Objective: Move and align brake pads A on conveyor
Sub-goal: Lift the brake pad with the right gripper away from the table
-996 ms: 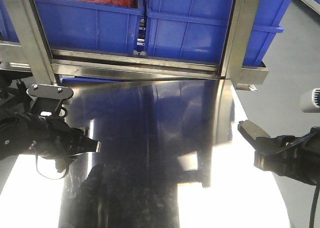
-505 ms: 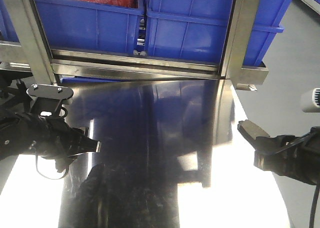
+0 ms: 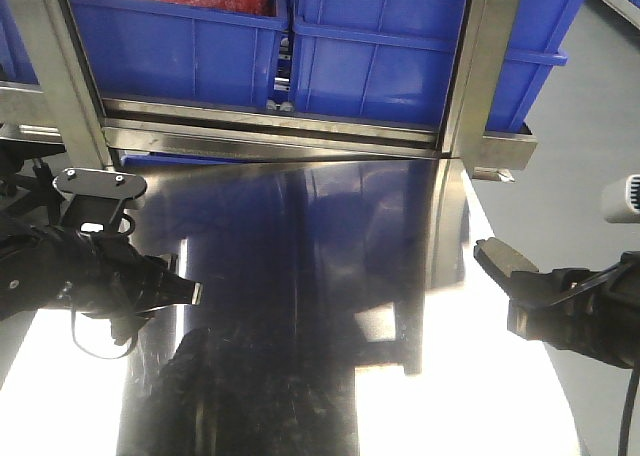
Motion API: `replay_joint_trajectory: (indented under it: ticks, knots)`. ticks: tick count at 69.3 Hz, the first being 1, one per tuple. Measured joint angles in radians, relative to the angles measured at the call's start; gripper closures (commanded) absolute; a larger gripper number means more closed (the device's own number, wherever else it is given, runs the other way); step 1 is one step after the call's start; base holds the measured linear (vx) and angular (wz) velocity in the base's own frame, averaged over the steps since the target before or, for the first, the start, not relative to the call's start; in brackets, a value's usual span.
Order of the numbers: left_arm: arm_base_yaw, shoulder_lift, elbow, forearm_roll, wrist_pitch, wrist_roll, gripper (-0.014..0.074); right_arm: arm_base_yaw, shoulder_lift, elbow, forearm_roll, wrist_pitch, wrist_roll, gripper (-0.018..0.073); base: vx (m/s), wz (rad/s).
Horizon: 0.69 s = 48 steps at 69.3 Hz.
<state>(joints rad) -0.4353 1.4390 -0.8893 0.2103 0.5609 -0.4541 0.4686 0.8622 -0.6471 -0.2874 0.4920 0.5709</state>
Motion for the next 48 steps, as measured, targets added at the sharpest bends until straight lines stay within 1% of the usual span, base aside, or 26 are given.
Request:
replay_joint_trajectory:
  ticks: [48]
  knots:
    - [0.000,0.000,0.000,0.000,0.000,0.000,0.0577,0.000,0.000,0.000,0.000,-0.001,0.000,0.0492,0.00,0.00]
